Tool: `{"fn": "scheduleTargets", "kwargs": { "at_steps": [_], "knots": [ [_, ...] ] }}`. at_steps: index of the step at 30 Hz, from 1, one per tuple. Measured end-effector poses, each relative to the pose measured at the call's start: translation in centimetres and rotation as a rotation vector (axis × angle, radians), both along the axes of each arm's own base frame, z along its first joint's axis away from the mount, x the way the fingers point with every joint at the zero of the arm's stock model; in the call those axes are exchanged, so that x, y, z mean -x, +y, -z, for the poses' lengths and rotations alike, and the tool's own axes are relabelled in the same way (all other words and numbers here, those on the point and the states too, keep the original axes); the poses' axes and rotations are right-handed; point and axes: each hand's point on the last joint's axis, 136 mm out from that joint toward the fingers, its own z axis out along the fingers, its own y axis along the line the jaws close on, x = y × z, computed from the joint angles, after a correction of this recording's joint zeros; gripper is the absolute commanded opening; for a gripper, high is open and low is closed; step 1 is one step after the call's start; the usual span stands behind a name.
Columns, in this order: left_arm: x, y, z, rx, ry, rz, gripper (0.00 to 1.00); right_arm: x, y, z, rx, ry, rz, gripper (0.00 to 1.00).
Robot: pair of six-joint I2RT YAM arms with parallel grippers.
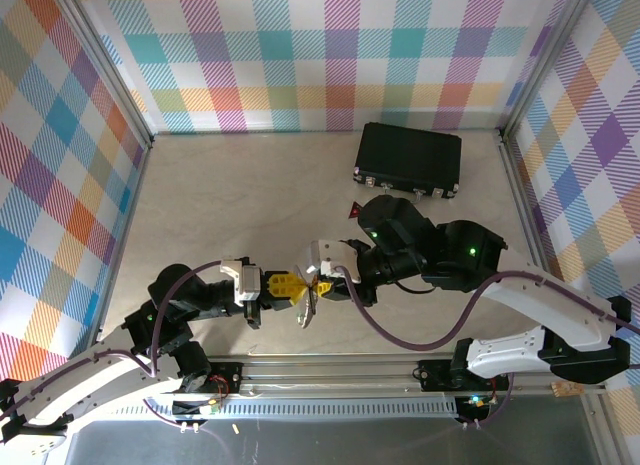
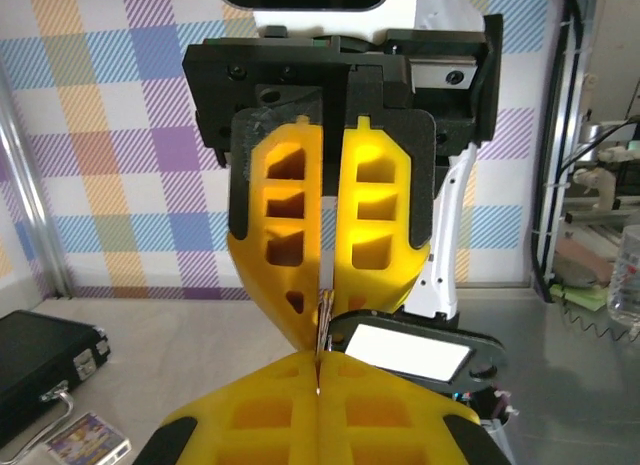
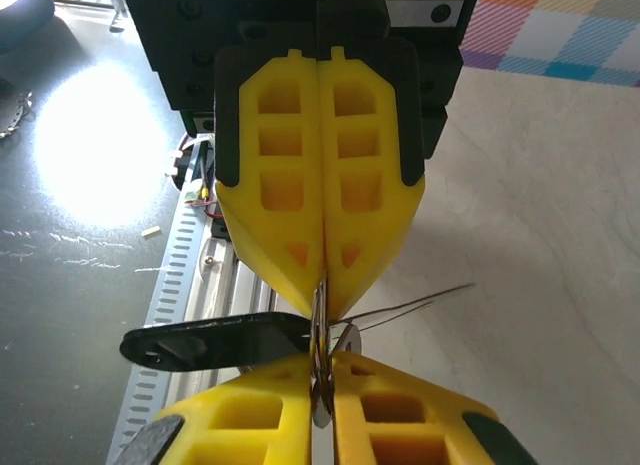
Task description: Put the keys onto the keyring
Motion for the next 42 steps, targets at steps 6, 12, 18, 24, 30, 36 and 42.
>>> {"fn": "scheduleTargets", "kwargs": {
  "at_steps": [6,12,18,24,30,36,42],
  "knots": [
    [0.1,0.0,-0.4,0.014,-0.009,0.007,0.00,0.5,0.0,-0.5,-0.027,0.008,-0.020,0.24],
    [0.4,0.0,-0.2,0.019,0.004,0.028,0.00,0.8,-0.1,-0.5,-0.042,0.017,-0.028,0.09],
    [0.7,-0.1,-0.3,0.028,0.006,0.044,0.00,0.8,-0.3,-0.7,-0.051,0.020,-0.024,0.16],
    [0.8,-0.1,-0.3,0.030,0.013,0.051,0.00,1.0,-0.1,-0.6,-0.058,0.026,-0.032,0.22],
    [0.8,-0.2,-0.2,0.027,0.024,0.056,0.00,1.0,0.0,-0.5,-0.064,0.026,-0.038,0.00],
    [0.6,-0.3,0.2,0.003,0.026,0.043,0.11,0.9,-0.1,-0.2,-0.054,0.021,-0.033,0.00],
    [-0.7,-0.1,0.6,-0.131,0.017,-0.035,0.22,0.4,-0.3,1.5,0.031,-0.001,-0.022,0.00]
  ]
}}
